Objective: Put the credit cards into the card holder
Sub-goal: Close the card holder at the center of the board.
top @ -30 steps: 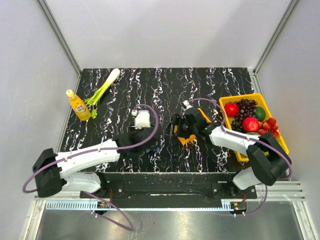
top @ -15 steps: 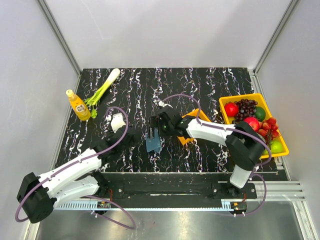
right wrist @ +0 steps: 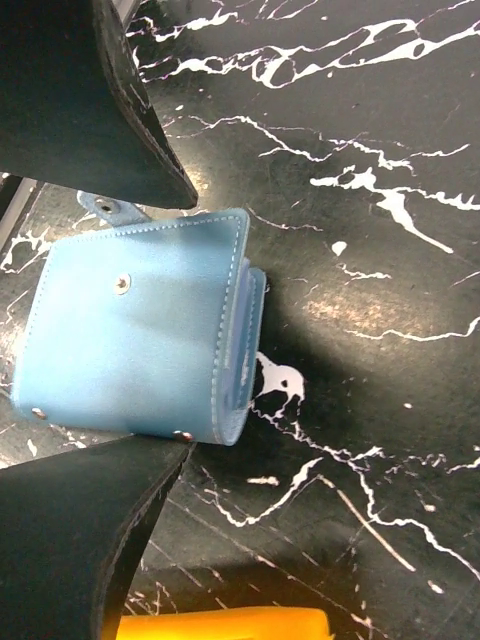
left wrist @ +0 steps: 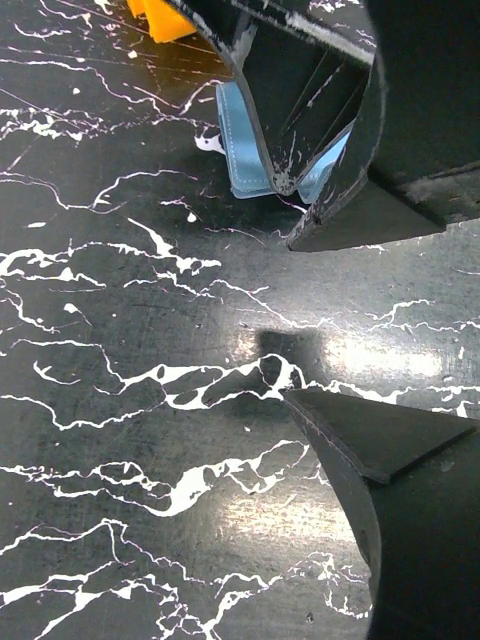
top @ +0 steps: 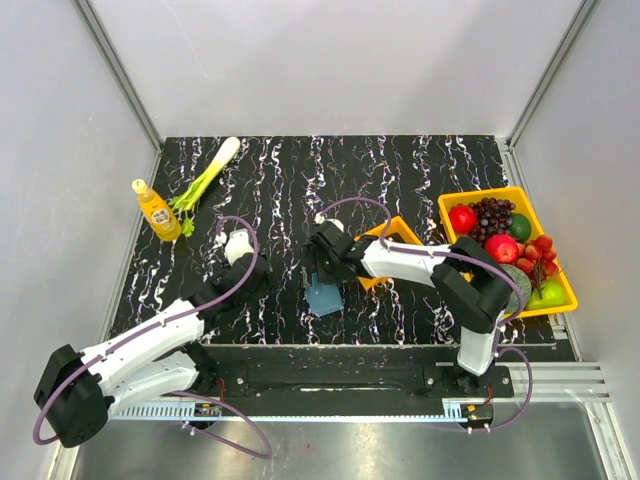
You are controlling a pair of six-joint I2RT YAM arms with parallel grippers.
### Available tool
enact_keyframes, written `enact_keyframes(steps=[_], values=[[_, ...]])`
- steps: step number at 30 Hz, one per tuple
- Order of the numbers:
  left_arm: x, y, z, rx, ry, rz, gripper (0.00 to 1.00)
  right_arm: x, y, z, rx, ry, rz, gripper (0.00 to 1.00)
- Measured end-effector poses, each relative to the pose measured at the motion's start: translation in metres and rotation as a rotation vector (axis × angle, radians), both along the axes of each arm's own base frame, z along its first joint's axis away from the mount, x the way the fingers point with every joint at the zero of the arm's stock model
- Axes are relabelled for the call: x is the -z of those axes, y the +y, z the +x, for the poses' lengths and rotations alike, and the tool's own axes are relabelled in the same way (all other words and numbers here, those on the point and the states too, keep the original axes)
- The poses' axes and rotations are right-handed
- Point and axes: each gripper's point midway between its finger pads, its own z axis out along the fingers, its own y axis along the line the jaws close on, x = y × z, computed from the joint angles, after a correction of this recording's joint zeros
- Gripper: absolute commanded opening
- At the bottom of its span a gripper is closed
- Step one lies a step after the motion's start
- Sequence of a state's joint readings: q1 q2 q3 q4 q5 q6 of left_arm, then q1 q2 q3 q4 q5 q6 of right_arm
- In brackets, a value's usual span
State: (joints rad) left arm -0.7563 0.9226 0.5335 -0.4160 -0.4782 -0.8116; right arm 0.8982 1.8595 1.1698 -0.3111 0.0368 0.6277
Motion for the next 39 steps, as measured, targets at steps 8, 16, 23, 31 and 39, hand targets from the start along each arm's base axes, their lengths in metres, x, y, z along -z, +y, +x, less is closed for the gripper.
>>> enact_keyframes(steps=[8,16,23,31,39], values=[[0.004,-0.007,0.000,0.031,0.011,-0.012,0.61,-0.011,-0.007,-0.007,0.001,-0.025,0.047,0.93],[0.008,-0.018,0.002,0.064,0.021,-0.035,0.68,-0.061,-0.015,0.014,0.014,-0.138,0.135,0.71],[0.018,-0.022,0.000,0.089,0.055,-0.023,0.94,-0.047,-0.026,0.002,-0.014,-0.097,0.141,0.26],[0.013,-0.031,0.004,0.108,0.072,-0.031,0.92,-0.022,-0.036,-0.018,-0.037,-0.024,0.140,0.06],[0.007,-0.052,0.001,0.162,0.101,-0.006,0.87,-0.025,-0.047,-0.012,-0.015,-0.024,0.178,0.01]])
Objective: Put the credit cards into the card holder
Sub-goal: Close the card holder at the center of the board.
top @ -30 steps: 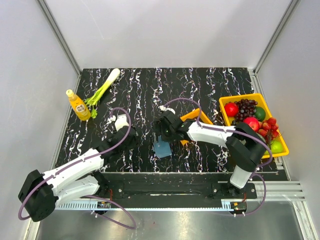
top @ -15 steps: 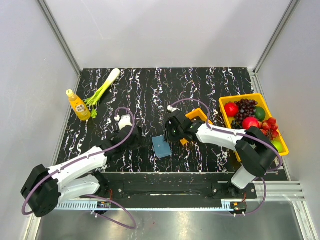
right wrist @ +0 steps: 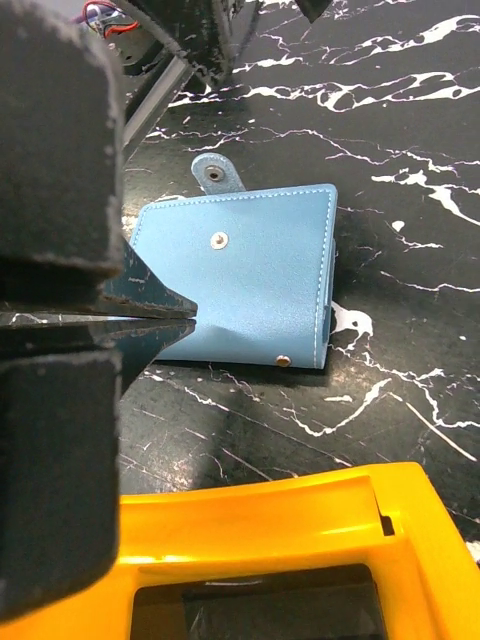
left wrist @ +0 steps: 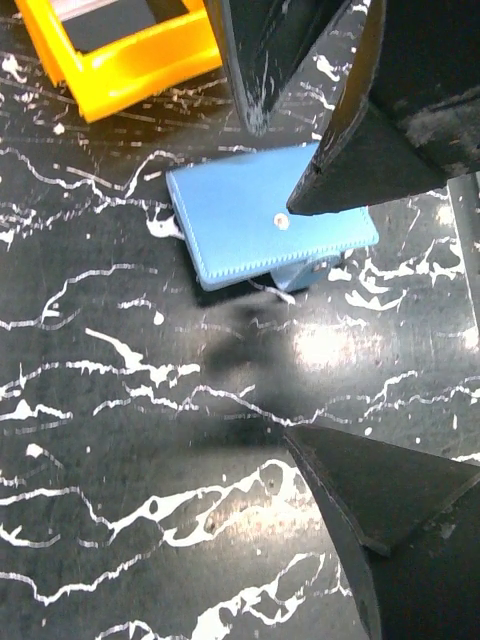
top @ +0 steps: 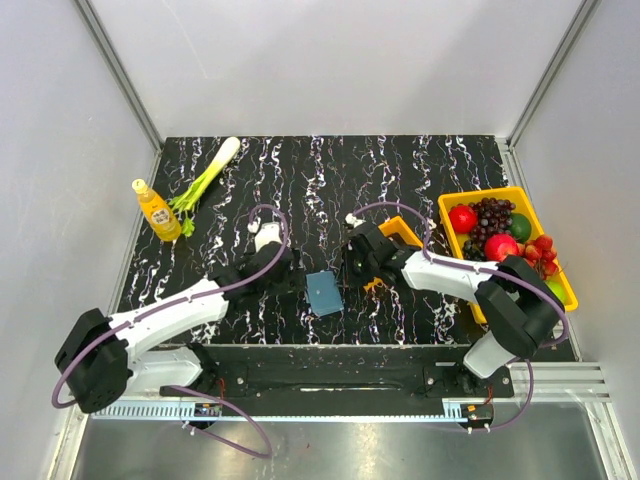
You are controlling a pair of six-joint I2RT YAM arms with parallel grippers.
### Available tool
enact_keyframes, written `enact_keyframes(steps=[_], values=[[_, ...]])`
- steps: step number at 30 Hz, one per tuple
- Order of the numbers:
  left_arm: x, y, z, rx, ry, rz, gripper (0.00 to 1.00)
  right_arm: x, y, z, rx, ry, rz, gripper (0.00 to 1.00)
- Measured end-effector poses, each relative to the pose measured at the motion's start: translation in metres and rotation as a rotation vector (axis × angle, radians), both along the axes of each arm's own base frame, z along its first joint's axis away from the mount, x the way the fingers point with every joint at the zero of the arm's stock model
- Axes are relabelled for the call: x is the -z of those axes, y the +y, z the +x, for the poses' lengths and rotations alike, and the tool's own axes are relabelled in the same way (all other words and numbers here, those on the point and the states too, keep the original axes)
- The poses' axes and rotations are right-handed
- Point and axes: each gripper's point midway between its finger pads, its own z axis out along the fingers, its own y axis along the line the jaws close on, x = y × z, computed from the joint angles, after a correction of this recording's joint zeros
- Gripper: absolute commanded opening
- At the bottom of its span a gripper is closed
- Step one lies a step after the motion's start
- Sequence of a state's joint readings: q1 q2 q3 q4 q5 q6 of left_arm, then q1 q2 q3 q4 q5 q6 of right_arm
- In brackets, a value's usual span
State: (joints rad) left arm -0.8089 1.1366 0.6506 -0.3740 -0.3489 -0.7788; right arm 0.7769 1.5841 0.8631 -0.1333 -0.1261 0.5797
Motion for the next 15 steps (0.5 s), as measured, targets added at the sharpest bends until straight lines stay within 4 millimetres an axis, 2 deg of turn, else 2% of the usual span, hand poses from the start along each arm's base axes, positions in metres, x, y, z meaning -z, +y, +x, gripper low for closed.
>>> enact_keyframes(steps=[6,11,15], values=[[-0.006,-0.023,0.000,0.038,0.020,0.009,0.72,0.002,0.005,-0.009,-0.041,0.022,0.053,0.01],[0.004,-0.025,-0.009,0.047,0.065,0.027,0.59,-0.004,0.016,-0.011,-0.075,0.019,0.110,0.02],[0.011,-0.027,-0.014,0.056,0.094,0.030,0.58,-0.007,0.019,-0.010,-0.082,0.009,0.129,0.02]])
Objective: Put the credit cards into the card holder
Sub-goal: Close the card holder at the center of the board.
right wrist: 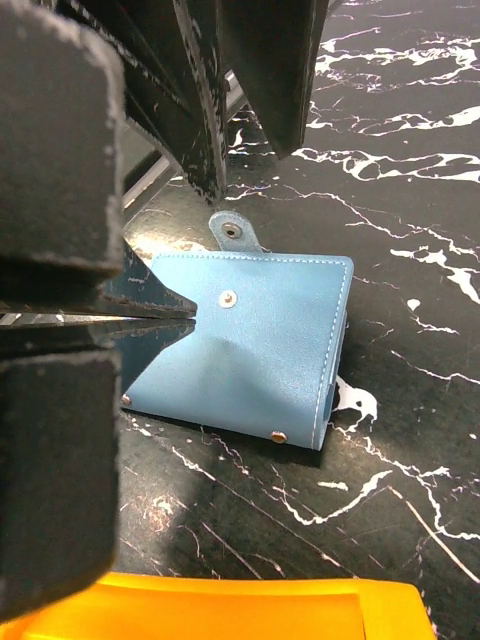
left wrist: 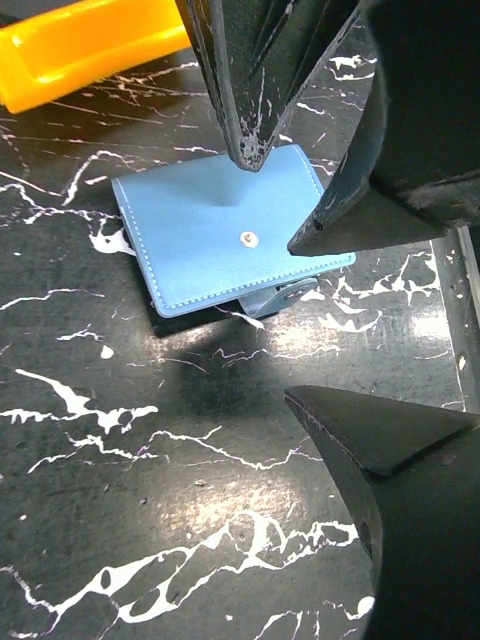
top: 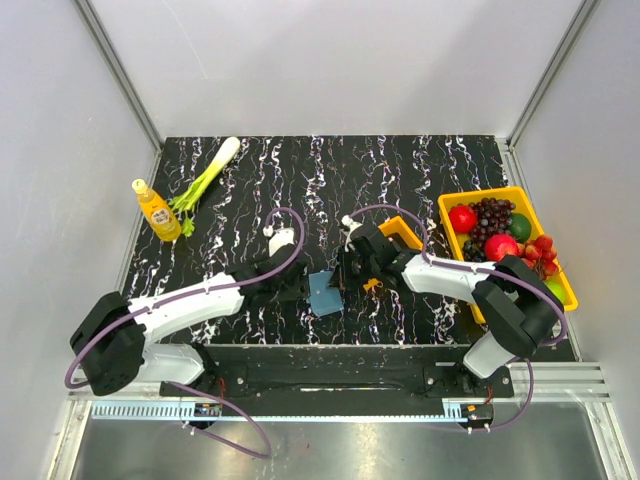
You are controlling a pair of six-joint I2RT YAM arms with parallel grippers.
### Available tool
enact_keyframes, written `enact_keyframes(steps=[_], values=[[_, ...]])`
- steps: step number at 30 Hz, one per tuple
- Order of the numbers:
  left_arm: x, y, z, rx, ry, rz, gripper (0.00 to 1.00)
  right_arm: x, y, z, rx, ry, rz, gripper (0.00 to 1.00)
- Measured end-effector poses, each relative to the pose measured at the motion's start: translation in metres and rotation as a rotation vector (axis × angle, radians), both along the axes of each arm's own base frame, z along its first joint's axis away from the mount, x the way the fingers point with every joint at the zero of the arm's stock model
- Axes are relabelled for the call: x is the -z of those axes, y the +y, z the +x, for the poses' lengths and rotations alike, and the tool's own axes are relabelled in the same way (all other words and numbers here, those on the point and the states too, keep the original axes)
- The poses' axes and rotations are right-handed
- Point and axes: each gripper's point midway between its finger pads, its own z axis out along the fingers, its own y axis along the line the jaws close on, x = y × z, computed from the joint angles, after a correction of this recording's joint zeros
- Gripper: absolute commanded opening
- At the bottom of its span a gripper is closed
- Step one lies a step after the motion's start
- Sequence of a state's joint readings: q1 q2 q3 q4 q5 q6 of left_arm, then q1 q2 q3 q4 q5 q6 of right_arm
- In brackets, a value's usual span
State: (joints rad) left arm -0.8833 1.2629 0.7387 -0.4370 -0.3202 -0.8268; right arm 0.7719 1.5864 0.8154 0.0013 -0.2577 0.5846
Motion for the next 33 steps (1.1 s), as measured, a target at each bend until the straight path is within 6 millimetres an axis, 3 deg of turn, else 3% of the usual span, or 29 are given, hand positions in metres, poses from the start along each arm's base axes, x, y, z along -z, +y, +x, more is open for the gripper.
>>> enact_keyframes(steps=[6,11,21,30,33], values=[[0.008,-0.008,-0.008,0.027,0.048,0.014,0.58,-0.001,0.003,-0.002,-0.012,0.004,0.019,0.02],[0.007,-0.019,-0.009,0.045,0.053,0.005,0.50,0.002,0.005,-0.002,-0.011,0.012,0.025,0.03],[0.016,-0.018,-0.010,0.043,0.075,0.033,0.41,0.003,0.005,-0.005,-0.019,0.024,0.030,0.03],[0.022,-0.018,-0.010,0.034,0.089,0.043,0.24,0.004,0.005,-0.005,-0.020,0.027,0.030,0.04],[0.021,-0.019,-0.010,0.030,0.089,0.040,0.13,0.004,0.005,-0.006,-0.020,0.028,0.029,0.04]])
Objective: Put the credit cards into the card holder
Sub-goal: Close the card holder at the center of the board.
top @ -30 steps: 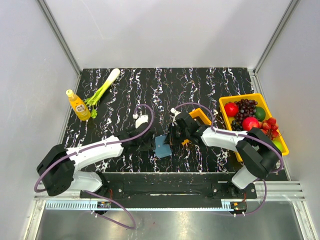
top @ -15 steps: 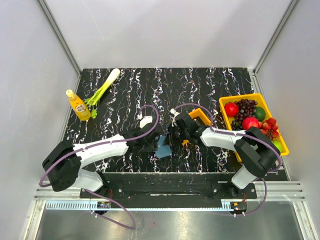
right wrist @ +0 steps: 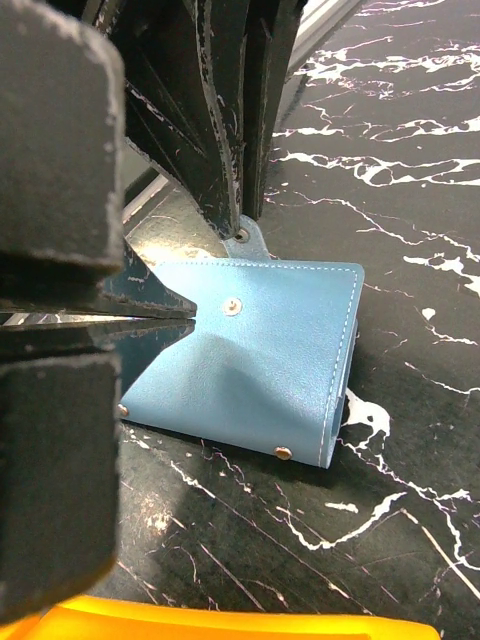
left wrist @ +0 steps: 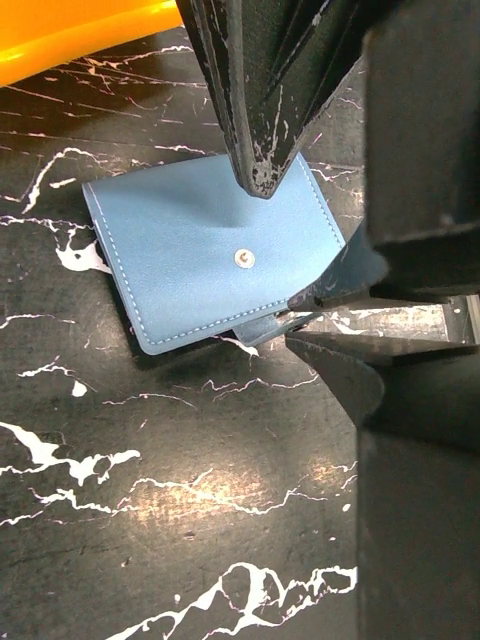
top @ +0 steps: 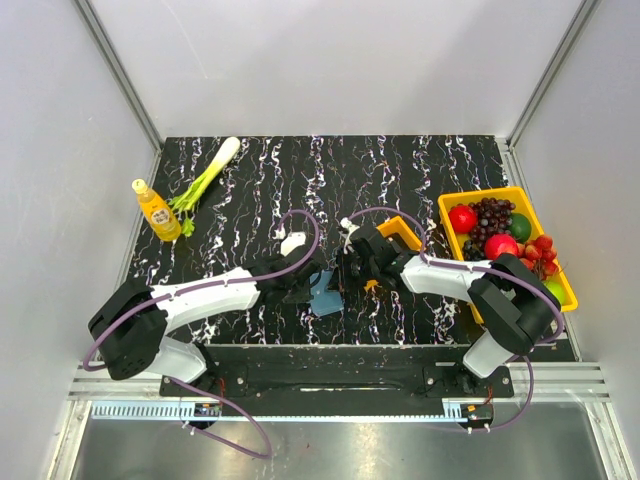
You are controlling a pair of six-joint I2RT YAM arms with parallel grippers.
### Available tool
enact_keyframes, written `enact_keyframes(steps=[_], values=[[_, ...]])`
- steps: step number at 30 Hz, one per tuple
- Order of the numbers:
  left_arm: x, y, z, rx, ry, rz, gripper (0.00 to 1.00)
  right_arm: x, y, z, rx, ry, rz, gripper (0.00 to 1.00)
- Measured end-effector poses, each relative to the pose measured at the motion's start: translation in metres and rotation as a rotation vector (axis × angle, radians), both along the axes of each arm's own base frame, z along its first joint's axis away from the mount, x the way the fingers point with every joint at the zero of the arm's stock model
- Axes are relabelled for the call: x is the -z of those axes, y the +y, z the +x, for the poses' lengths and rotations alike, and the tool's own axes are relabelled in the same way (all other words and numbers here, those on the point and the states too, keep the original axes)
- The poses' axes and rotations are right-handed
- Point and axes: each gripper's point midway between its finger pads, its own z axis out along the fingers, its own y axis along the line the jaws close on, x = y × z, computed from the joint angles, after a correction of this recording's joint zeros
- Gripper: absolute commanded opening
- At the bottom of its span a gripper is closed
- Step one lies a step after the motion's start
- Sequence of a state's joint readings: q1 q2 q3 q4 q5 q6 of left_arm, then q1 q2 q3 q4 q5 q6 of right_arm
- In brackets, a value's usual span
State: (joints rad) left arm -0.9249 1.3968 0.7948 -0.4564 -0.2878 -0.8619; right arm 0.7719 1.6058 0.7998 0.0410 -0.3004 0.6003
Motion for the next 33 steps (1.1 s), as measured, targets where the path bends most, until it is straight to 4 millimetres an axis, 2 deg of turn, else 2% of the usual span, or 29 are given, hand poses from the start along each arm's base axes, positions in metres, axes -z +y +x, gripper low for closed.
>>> enact_keyframes(steps=[3,6,17,21,25,27,29,33], values=[[-0.001,-0.001,0.001,-0.001,-0.003,-0.004,0.04,0.001,0.000,0.000,0.000,0.002,-0.002,0.04],[-0.001,-0.001,0.001,-0.004,-0.004,-0.003,0.00,0.005,-0.001,-0.001,0.000,0.010,-0.009,0.05],[-0.001,0.000,0.001,0.005,-0.007,0.007,0.00,0.009,-0.003,0.002,0.014,0.006,-0.026,0.07],[-0.001,0.003,0.002,0.023,-0.018,0.027,0.00,0.004,-0.007,0.006,0.037,-0.022,-0.035,0.06],[-0.007,0.005,0.007,0.038,-0.037,0.021,0.00,0.007,-0.007,0.006,0.032,-0.017,-0.043,0.06],[-0.013,0.007,0.013,0.030,-0.053,-0.004,0.06,0.014,-0.007,0.004,0.027,0.000,-0.055,0.06],[-0.017,0.008,0.017,0.023,-0.068,-0.028,0.07,0.021,-0.008,0.002,0.023,0.016,-0.064,0.06],[-0.017,0.008,0.018,0.022,-0.072,-0.058,0.09,0.021,-0.005,0.000,0.009,0.023,-0.050,0.07]])
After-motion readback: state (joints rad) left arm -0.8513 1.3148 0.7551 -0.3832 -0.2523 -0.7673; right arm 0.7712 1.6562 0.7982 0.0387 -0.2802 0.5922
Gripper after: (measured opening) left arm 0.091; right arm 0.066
